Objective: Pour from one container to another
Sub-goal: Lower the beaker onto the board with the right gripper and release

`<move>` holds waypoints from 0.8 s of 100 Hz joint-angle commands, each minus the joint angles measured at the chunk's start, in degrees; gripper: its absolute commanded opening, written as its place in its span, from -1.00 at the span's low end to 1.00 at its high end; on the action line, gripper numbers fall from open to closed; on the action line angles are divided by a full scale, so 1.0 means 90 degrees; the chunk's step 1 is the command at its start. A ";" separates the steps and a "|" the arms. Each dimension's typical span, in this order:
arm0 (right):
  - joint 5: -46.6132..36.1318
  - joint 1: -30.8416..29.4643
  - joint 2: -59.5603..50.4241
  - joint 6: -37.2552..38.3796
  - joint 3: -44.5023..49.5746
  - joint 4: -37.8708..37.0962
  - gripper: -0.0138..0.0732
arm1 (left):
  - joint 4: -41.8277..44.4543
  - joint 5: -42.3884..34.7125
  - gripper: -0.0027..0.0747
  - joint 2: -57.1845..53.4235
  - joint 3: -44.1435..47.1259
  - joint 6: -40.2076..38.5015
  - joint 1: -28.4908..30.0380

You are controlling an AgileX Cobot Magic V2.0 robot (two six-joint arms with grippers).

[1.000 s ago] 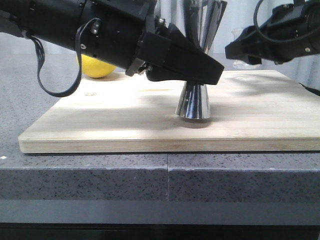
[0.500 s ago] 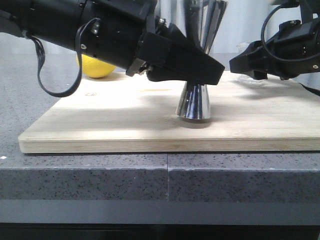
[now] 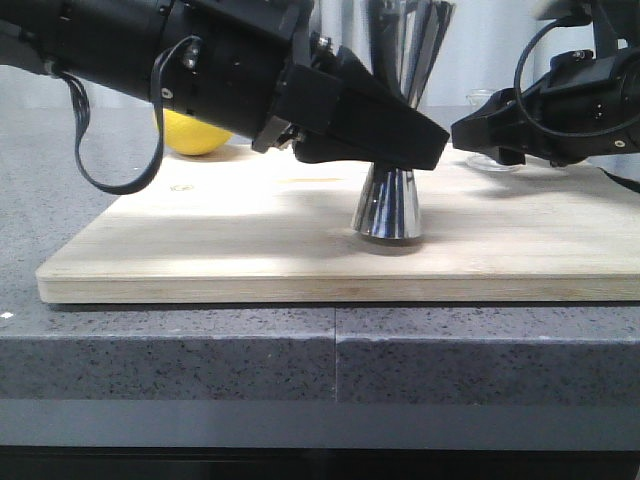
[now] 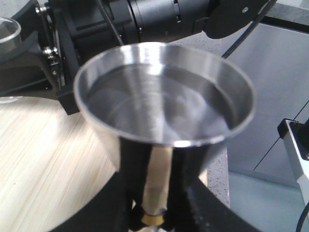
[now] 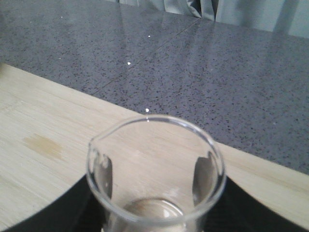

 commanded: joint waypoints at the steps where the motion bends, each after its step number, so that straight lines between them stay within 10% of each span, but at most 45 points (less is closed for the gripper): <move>1: -0.0272 -0.0047 -0.0168 -0.0001 -0.0119 0.0058 -0.10 | -0.0204 -0.0330 -0.78 -0.0352 -0.0213 -0.0049 0.0001; 80: -0.0272 -0.0047 -0.0232 -0.0001 -0.0119 0.0211 0.56 | -0.0204 -0.0330 -0.78 -0.0352 -0.0213 -0.0049 0.0001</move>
